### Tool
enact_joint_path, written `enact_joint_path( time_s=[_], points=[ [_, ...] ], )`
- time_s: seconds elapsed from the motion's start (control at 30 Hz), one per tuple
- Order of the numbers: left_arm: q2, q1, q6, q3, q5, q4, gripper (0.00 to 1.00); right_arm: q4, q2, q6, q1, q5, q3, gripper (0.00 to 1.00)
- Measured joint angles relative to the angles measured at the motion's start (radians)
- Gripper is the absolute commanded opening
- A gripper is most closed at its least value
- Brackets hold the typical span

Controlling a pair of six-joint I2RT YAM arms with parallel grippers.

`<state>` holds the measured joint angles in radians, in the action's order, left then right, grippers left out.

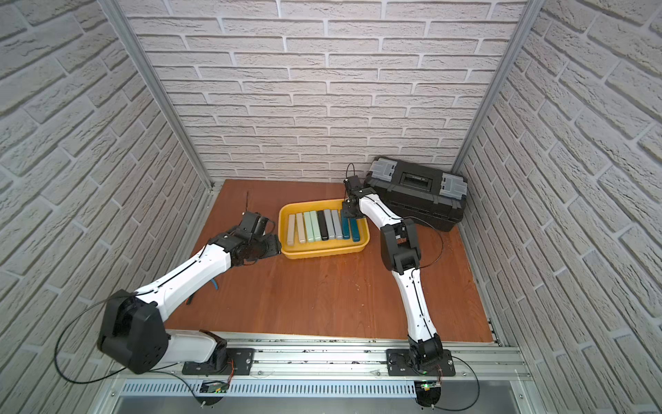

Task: Put the pruning pliers into the storage box
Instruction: Adjust the pruning pliers in the storage box.

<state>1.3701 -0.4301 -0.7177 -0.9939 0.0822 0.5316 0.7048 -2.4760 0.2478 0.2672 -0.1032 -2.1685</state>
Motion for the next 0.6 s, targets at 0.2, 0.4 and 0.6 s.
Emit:
enact_joint_path(
  time_s=[0.2,0.4,0.6],
  points=[
    [0.015,0.0,0.0,-0.003,-0.002,0.0,0.68,0.006,-0.034,0.002,0.002,-0.027,-0.045,0.19],
    [0.024,0.0,0.0,-0.004,-0.002,0.0,0.68,0.024,-0.058,0.003,0.007,-0.05,-0.086,0.18],
    [0.026,0.0,0.0,-0.004,-0.002,0.0,0.68,0.029,-0.063,0.003,0.008,-0.05,-0.094,0.2]
  ],
)
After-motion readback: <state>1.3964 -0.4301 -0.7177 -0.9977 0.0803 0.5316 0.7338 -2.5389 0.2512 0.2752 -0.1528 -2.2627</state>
